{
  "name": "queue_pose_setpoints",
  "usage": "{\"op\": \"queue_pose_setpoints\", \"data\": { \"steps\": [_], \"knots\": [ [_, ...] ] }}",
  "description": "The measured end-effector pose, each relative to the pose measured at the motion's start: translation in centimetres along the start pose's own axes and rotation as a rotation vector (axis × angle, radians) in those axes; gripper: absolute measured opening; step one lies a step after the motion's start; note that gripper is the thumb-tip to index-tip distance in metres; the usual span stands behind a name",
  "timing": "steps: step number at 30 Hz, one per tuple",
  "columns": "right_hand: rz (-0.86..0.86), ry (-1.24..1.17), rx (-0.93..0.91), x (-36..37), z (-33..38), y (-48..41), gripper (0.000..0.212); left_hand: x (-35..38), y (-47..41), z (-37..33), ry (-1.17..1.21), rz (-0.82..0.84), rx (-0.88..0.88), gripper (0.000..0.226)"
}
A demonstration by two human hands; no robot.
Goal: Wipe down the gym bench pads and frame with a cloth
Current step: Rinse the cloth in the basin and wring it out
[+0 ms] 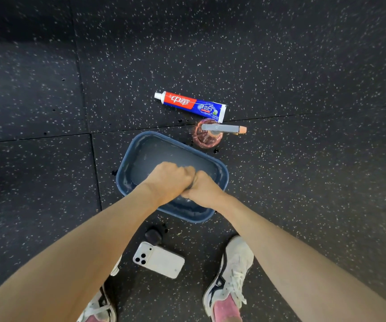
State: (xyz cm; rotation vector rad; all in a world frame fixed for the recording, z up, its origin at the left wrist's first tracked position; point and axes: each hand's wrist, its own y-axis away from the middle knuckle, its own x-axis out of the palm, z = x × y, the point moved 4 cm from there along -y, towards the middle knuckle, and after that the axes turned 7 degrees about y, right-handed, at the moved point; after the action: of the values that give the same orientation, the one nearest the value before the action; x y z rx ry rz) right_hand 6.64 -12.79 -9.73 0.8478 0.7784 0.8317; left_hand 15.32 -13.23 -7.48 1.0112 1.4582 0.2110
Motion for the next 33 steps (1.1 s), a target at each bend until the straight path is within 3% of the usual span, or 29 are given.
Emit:
{"op": "queue_pose_setpoints", "data": {
  "steps": [4,6,12,15,19,21,24,27,30,31,33],
  "knots": [
    [0.13,-0.279,0.131,-0.7,0.1,0.6,0.039,-1.6,-0.3,0.5,-0.068,-0.223,0.187,0.018],
    [0.248,-0.35,0.13,-1.0,0.2,1.3,0.041,-1.8,-0.3,0.6,-0.056,-0.341,0.267,0.029],
    [0.497,-0.44,0.179,-0.6,0.7,2.3,0.047,-0.8,0.1,1.1,-0.083,-0.406,0.316,0.03],
    [0.451,-0.317,0.193,-1.0,1.3,2.0,0.043,-1.3,0.3,1.4,-0.046,-0.406,0.285,0.027],
    [0.161,0.045,0.123,-1.7,1.5,1.3,0.03,-0.7,-0.1,1.7,0.075,-0.066,0.026,0.032],
    [0.029,0.14,0.094,-1.5,1.1,1.2,0.021,-0.3,-0.1,1.8,0.23,0.019,-0.129,0.028],
    [-0.163,0.12,0.045,-1.4,0.3,1.6,0.064,0.8,0.7,2.9,0.545,0.094,-0.448,0.022],
    [-0.315,0.292,0.061,-1.3,-0.3,2.7,0.062,2.8,1.7,4.5,1.024,0.284,-0.721,0.006],
    [-0.361,0.462,0.099,-0.8,-0.2,4.0,0.032,3.9,2.6,3.9,1.652,0.604,-0.789,0.02],
    [-0.368,0.493,0.081,-0.6,-0.2,4.2,0.032,3.8,2.7,3.7,1.731,0.661,-0.767,0.021],
    [-0.379,0.577,-0.069,0.2,0.2,4.2,0.057,3.7,2.8,3.2,1.794,0.753,-0.713,0.018]
  ]
}}
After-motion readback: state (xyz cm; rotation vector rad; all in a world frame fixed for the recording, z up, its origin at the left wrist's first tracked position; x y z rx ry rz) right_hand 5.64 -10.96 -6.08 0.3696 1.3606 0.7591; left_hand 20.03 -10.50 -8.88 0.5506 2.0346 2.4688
